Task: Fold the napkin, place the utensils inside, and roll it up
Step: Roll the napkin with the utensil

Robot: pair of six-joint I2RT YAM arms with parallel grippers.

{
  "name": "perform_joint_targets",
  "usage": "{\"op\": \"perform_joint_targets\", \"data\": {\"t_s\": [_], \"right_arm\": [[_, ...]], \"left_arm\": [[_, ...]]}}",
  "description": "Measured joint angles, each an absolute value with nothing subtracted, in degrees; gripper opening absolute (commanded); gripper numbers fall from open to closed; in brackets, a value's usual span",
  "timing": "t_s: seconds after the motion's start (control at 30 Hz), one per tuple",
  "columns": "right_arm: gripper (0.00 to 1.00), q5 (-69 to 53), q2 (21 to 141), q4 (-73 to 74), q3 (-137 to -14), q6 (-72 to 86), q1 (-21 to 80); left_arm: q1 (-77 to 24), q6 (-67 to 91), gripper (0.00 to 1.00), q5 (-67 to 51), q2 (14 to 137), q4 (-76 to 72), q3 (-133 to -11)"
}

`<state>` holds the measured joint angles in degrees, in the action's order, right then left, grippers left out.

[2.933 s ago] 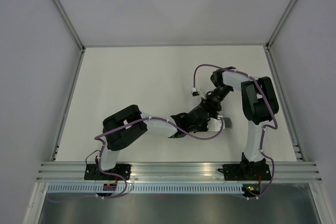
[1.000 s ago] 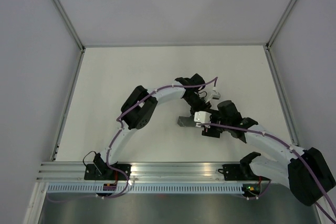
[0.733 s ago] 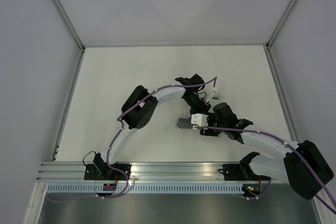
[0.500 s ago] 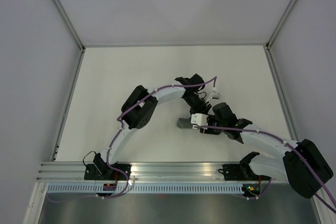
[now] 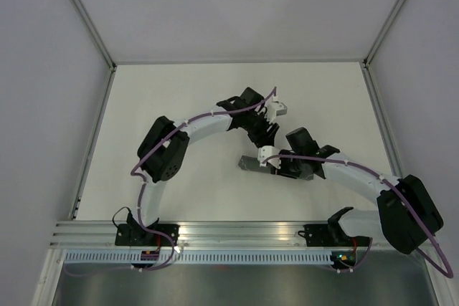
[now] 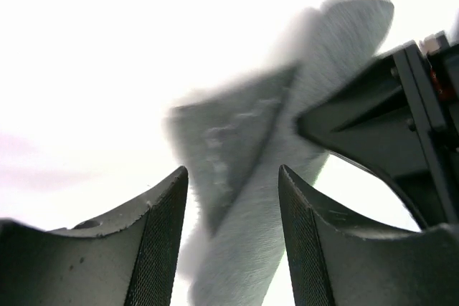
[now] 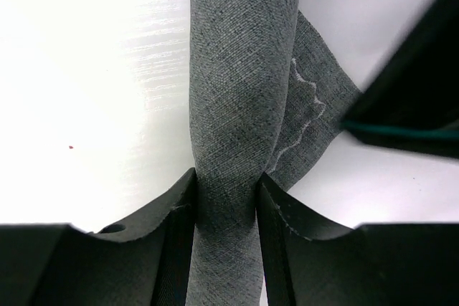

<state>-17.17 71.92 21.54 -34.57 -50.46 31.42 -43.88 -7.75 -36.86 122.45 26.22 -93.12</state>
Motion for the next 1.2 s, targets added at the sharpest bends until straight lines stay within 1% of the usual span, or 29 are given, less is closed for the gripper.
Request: {"op": "perform_joint_targets", "data": {"t_s": [0.2, 0.33, 0.63, 0.77, 1.0, 1.2], "right_arm": [[0.43, -21.45, 77.54, 28.10, -40.27, -52.88, 28.25], [0.43, -24.67, 82.41, 32.51, -44.34, -54.98, 25.85], [0.43, -31.81, 94.76, 43.27, -54.41, -60.40, 20.25], [0.43, -35.09, 100.47, 49.69, -59.88, -63.09, 17.96], [0.43, -38.96, 109.01, 59.55, -68.23, -66.85, 15.51], [0.43, -40.34, 113.10, 64.31, -72.34, -67.90, 14.70]], "left_arm": [[-41.04, -2.96, 0.59, -25.47, 112.31, 14.72, -83.53], [-41.06, -1.15, 0.60, -19.97, 106.17, 6.98, -75.35], [-42.19, -0.38, 0.61, -11.81, 94.39, -12.14, -52.80], [-46.04, -1.15, 0.61, -6.28, 91.61, -18.57, -46.24], [-58.72, -9.45, 0.65, 4.82, 92.64, -24.40, -45.67], [-65.04, -20.10, 0.66, 8.86, 101.82, -22.28, -53.28]]}}
